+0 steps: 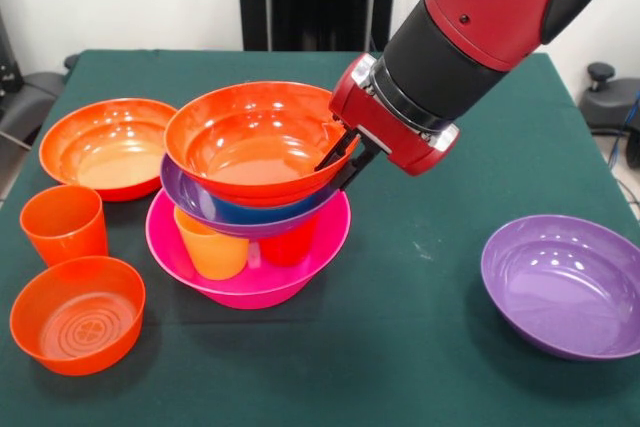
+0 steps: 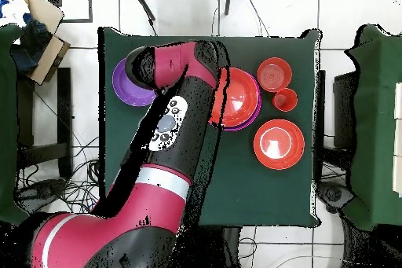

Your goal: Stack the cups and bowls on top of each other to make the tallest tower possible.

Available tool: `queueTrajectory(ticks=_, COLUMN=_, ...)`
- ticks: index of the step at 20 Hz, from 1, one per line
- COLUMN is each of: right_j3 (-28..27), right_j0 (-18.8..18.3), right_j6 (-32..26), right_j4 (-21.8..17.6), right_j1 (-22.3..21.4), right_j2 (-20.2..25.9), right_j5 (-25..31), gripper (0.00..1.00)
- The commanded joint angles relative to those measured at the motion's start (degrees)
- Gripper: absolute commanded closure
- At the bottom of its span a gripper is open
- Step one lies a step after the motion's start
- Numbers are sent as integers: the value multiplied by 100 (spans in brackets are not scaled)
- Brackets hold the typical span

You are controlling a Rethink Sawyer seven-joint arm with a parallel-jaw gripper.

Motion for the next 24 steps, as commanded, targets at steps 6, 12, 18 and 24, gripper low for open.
queueTrajectory(ticks=6, right_j3=59, right_j0=-3, right_j6=145, right_j4=-66, right_j1=166, right_j2=476, right_j5=622, gripper=100)
queueTrajectory(ticks=12, right_j3=105, right_j0=-20, right_j6=120, right_j4=-102, right_j1=169, right_j2=467, right_j5=534, gripper=100)
queueTrajectory(ticks=18, right_j3=213, right_j0=-28, right_j6=59, right_j4=-122, right_j1=117, right_j2=476, right_j5=507, gripper=100)
queueTrajectory(ticks=24, right_j3=337, right_j0=-29, right_j6=216, right_j4=-30, right_j1=40, right_j2=507, right_j5=464, gripper=0)
